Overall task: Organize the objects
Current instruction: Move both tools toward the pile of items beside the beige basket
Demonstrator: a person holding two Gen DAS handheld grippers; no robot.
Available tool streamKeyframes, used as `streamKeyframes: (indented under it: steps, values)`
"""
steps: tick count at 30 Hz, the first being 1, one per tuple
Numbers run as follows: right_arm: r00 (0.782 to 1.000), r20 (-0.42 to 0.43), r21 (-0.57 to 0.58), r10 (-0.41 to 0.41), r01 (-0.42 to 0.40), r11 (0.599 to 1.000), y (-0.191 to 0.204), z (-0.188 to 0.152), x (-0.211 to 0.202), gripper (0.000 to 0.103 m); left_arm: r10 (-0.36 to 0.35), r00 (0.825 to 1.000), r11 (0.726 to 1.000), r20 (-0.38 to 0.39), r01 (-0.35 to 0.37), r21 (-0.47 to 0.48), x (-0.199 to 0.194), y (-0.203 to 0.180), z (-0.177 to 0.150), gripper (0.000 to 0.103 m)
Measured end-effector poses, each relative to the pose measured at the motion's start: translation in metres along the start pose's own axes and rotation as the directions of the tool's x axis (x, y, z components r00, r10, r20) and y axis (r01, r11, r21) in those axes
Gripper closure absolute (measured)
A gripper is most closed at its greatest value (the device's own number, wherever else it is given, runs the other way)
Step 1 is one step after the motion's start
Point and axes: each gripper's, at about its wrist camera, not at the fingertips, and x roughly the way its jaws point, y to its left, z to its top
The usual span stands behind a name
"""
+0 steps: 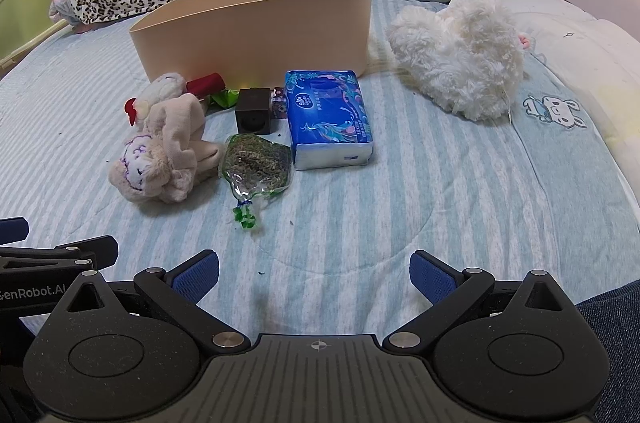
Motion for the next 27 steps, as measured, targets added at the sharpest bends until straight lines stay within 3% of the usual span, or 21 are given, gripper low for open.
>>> streamKeyframes:
  steps: [15, 27]
  values:
    - [1.000, -0.005, 0.007, -0.009, 0.009, 1.000, -0.001, 0.002, 0.001, 0.000, -0.008, 1.000, 1.000, 0.005, 0.008, -0.023, 0.001, 0.006, 0.004, 0.000]
    - [1.000, -0.025, 0.021, 0.017, -0.017, 1.000, -0.001, 0.026, 0.003, 0.000, -0.019, 1.000, 1.000, 0.005, 0.019, -0.001, 0.004, 0.011, 0.028, 0.000]
